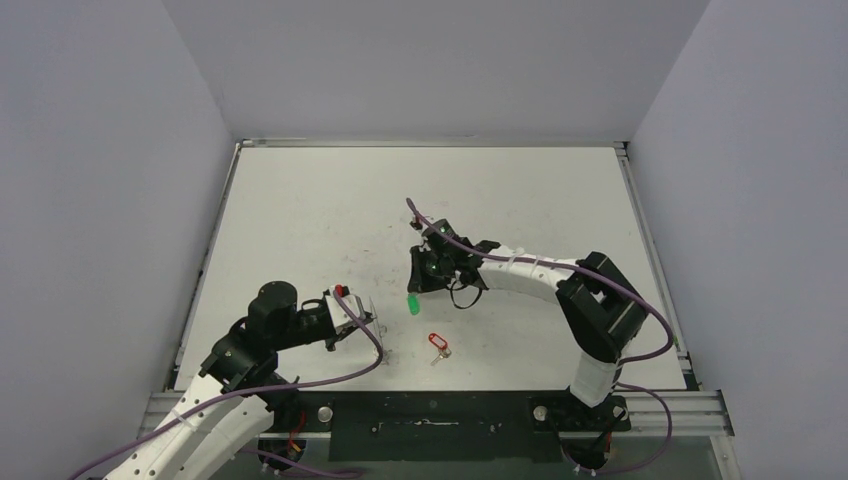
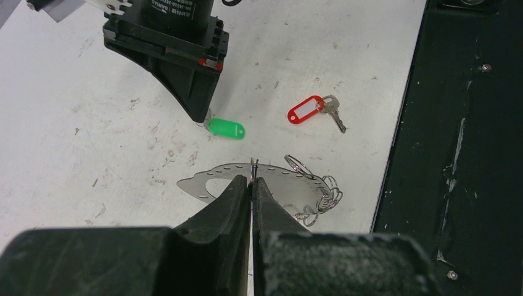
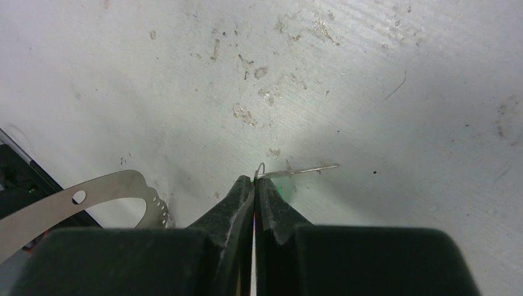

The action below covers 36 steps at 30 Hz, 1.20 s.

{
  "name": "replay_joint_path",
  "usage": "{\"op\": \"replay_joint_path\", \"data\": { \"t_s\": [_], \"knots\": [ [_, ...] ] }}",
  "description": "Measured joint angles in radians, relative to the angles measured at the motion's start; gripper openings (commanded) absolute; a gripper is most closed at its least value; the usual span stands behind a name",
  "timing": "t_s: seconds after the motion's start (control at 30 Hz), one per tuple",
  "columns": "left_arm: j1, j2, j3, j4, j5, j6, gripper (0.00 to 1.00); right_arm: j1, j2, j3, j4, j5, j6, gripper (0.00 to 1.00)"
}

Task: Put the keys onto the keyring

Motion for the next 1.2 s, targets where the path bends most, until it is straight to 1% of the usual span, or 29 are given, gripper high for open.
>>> {"op": "replay_joint_path", "data": {
  "t_s": [0.4,0.53,0.6,0.73,0.97,1.1,1.2],
  "knots": [
    [0.000,-0.003,0.000,-0.001,0.000,0.000,0.00,-0.013,-0.023,0.000,-0.003,-0.021,-0.024,0.00],
    [0.000,-0.003,0.000,-0.002,0.000,-0.004,0.00,-0.020,-0.042,-0.019,0.004,-0.057,-0.066,0.00],
    [0.000,-0.003,0.000,-0.001,-0.001,-0.006,0.00,-0.021,-0.077,-0.045,0.004,-0.082,-0.094,0.00],
    [0.000,0.010,0.000,0.011,0.000,-0.013,0.00,-0.032,-0.198,-0.091,0.005,-0.121,-0.150,0.00],
    [0.000,0.073,0.000,0.074,0.019,-0.034,0.00,-0.058,-0.382,-0.129,-0.012,-0.146,-0.248,0.00],
    [0.000,0.119,0.012,0.094,0.025,-0.021,0.00,-0.062,-0.443,-0.137,-0.052,-0.130,-0.285,0.26],
    [0.000,0.154,0.022,0.111,0.027,-0.005,0.00,-0.064,-0.436,-0.137,-0.079,-0.108,-0.292,0.30]
  ]
}}
